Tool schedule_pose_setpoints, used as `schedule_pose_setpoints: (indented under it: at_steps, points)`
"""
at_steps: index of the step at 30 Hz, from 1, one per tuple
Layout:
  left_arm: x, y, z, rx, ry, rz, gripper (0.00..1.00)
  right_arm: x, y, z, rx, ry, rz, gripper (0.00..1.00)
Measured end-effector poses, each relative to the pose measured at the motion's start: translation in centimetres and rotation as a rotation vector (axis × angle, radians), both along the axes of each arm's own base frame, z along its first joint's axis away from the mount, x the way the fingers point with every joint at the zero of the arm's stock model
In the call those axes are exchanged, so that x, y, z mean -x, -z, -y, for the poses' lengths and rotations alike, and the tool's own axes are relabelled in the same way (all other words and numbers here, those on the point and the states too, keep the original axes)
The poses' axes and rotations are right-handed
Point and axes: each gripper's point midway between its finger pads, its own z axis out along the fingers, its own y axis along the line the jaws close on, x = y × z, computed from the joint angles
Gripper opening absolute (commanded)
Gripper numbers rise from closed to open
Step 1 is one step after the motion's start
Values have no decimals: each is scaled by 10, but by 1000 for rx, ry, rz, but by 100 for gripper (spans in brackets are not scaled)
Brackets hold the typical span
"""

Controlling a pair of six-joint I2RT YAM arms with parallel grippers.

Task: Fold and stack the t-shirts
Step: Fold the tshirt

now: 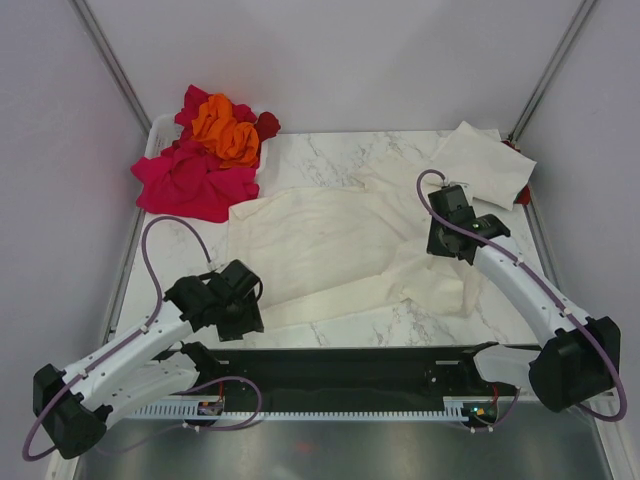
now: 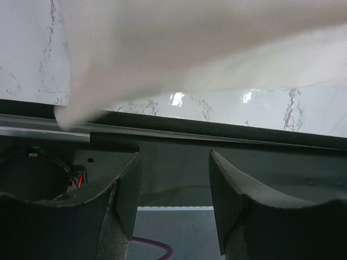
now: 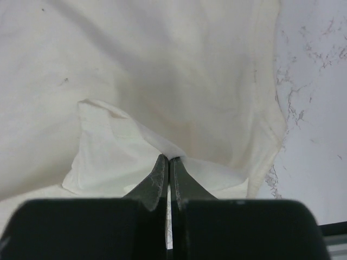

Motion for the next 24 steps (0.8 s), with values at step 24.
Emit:
schedule_pose_setpoints:
  at_steps: [24]
  points:
    - [-85, -1, -21, -24, -232, 116, 52, 5, 5, 18, -38, 22, 3, 0]
